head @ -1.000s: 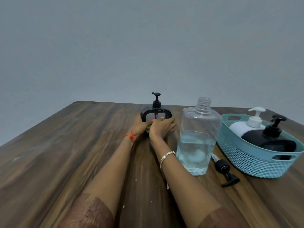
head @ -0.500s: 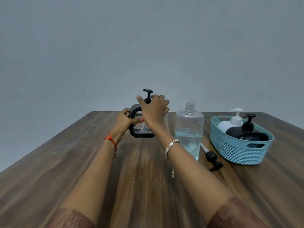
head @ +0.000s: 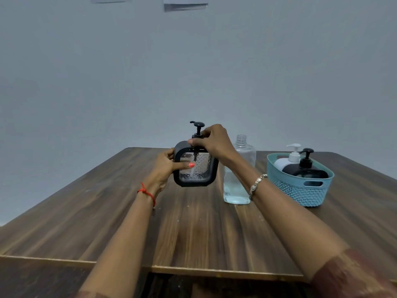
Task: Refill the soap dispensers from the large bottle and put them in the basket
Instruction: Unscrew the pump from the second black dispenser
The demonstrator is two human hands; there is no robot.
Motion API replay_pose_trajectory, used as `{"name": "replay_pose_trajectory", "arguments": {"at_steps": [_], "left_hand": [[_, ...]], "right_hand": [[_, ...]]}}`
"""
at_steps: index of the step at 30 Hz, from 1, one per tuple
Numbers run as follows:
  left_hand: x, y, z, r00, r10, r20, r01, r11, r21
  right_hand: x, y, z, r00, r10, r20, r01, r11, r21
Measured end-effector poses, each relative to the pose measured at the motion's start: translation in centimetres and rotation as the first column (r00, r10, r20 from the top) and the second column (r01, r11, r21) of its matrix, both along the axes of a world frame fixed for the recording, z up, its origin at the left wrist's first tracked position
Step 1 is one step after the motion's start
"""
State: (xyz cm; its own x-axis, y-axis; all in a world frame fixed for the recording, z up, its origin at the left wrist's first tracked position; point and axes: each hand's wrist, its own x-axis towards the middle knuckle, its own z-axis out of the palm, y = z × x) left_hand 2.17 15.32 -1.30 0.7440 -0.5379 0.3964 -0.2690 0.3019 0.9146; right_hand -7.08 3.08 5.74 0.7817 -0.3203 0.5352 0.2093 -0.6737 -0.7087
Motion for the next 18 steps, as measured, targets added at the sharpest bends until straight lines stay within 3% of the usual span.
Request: {"name": "replay_pose_trajectory", "arguments": {"at_steps": [4, 6, 11, 14, 16, 18], "left_hand": [[-0.6, -0.1, 0.0, 0.996, -0.084, -0.02, 0.084, 0.996, -0.01], [-0.7, -0.2, -0.2, 0.991, -0.131, -0.022, 0.13, 0.99, -0.054], [-0.6, -0.1, -0.7, 0.973, -0.23, -0.009, 0.229, 0.972, -0.049], [-0.4, -0.4, -1.0, 0.981, -0.195, -0.013, 0.195, 0.981, -0.016], [-0.4, -0.7, -1.1, 0.986, -0.164, -0.02, 0.164, 0.986, -0.015], [-0.4, -0.9, -1.2, 0.991, -0.132, -0.018, 0.132, 0.991, -0.005]], "right_hand": [[-0.7, -0.9, 0.3, 0.993, 0.114, -0.011, -0.114, 0.992, 0.055], [-1.2, -1.4, 0.7, 0.968, 0.25, -0.013, -0.247, 0.965, 0.091], [-1.8, -3.9, 0.9, 0.801, 0.59, -0.097, -0.549, 0.79, 0.274], [-1.5, -4.9, 0.0, 0.753, 0.657, -0.028, -0.584, 0.688, 0.431], [-1.2, -4.9, -0.5, 0.82, 0.572, -0.011, -0.513, 0.745, 0.426], [-1.2, -4.1, -0.8, 0.935, 0.349, -0.053, -0.33, 0.917, 0.226]]}}
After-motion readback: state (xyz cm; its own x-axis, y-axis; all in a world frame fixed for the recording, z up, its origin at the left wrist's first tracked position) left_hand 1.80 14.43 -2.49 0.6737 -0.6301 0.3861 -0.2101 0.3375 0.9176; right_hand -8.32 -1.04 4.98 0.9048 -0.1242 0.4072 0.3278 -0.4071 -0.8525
